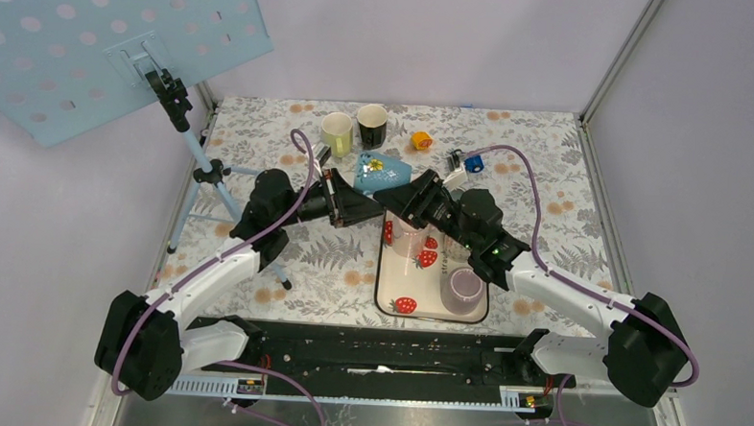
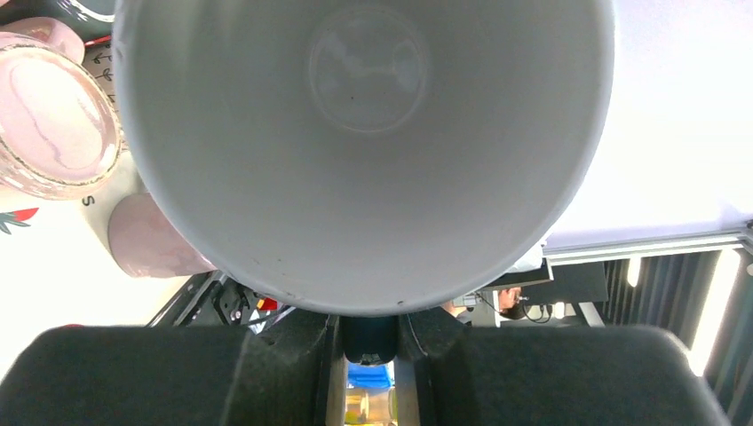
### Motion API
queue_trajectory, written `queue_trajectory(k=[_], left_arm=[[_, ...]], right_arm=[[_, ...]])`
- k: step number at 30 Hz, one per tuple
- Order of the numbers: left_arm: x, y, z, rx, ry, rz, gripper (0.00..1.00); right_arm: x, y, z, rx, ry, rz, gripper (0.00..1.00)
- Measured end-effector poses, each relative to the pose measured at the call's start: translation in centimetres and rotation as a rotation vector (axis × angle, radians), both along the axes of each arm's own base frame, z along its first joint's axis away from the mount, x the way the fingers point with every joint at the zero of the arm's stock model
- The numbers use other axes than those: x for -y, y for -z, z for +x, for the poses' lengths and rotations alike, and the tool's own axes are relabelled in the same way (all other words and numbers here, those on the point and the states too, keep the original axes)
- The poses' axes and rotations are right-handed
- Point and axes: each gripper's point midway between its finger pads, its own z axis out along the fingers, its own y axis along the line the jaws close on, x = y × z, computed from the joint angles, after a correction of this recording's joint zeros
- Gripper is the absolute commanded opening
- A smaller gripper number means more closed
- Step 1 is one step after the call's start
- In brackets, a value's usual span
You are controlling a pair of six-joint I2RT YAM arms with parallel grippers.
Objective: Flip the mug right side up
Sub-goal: Turn over the cup on the tray.
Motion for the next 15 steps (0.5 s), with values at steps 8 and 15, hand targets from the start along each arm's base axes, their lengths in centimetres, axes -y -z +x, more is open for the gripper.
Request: queue_trajectory(k=[8, 15], left_arm=[[0.0, 0.5, 0.5, 0.004, -0.02, 0.053, 0.0], [-0.1, 0.5, 1.8, 0.016, -0.074, 0.121, 0.0]], right_arm=[[0.3, 0.7, 0.0, -0.007, 0.014, -0.038, 0.9], [0.5, 1.0, -0.8, -0.013, -0.005, -0.084, 1.0]])
